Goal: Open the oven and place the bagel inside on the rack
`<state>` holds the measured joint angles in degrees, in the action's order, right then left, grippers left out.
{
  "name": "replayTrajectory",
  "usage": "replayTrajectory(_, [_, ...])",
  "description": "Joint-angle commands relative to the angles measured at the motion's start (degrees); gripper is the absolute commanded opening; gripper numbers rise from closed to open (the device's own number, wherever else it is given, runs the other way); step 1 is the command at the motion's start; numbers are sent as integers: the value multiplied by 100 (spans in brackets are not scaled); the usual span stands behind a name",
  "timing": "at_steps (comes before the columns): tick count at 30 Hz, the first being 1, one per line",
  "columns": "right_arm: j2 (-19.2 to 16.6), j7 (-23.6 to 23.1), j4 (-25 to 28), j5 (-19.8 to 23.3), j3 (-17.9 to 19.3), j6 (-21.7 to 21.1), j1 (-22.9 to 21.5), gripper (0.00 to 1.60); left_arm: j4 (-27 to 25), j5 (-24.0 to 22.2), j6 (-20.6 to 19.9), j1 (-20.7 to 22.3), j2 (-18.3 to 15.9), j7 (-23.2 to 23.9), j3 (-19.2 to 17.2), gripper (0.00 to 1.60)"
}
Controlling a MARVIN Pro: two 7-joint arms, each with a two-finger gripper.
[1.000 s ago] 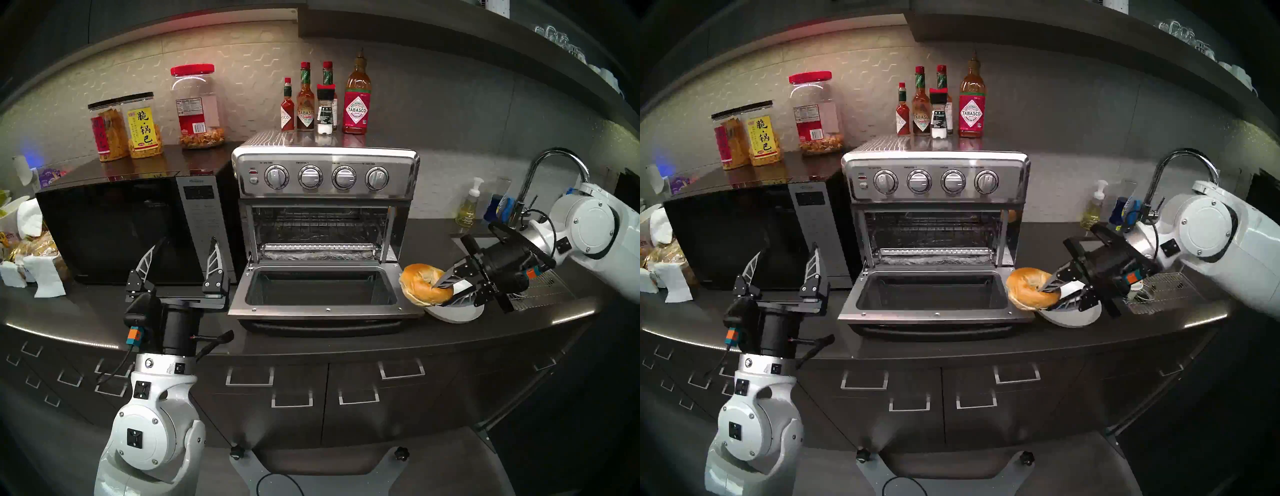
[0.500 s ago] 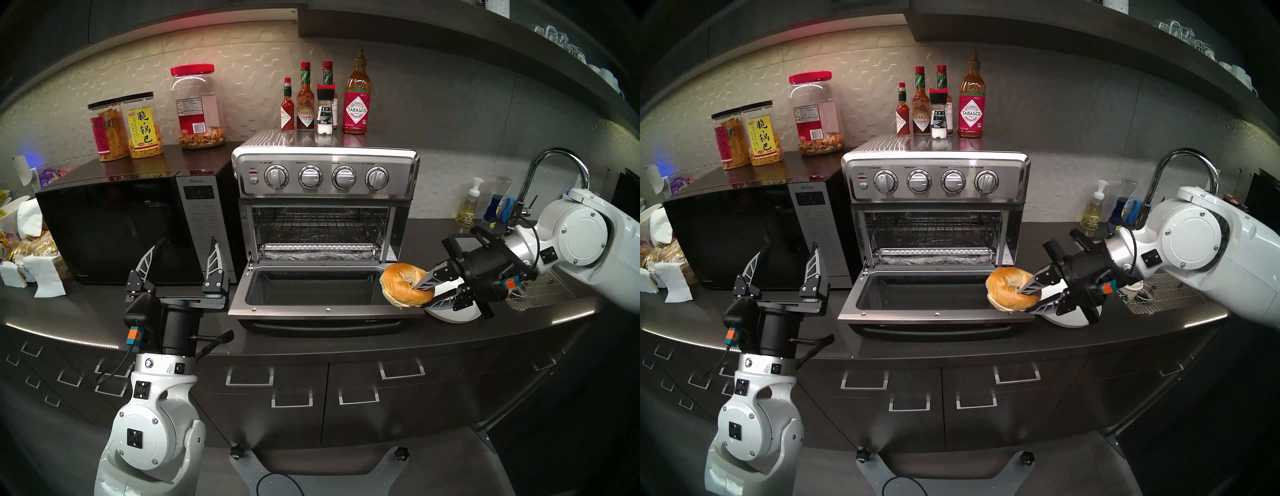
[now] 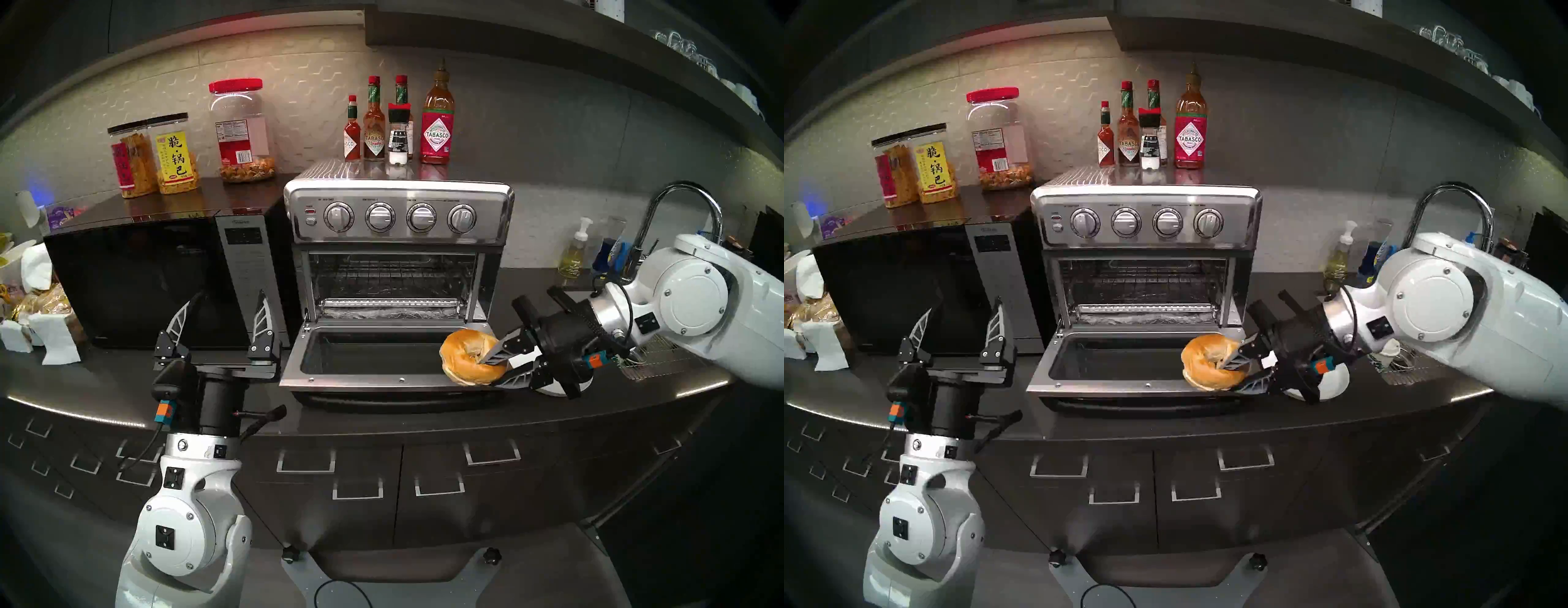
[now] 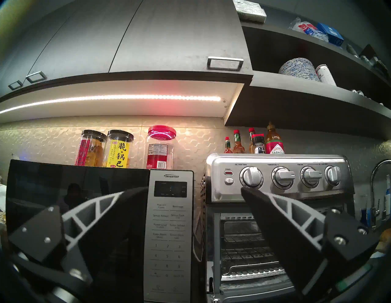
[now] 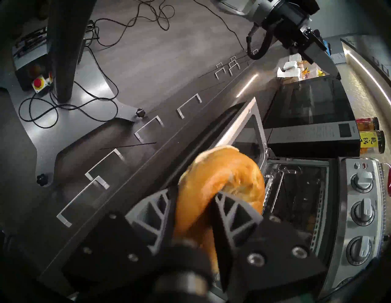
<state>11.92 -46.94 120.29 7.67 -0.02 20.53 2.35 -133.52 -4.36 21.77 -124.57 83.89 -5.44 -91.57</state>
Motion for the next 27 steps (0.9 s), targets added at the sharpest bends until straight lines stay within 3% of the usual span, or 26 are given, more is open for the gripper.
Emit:
replayTrajectory(1, [287,245,129,-27,19,-290,22,59,-133,4,8,-11,-5,6,2,160])
replayTrajectory(27, [1011,781,284,-359,-47,-1437,225,55,-134,4,6,-13,-5,6,2,160])
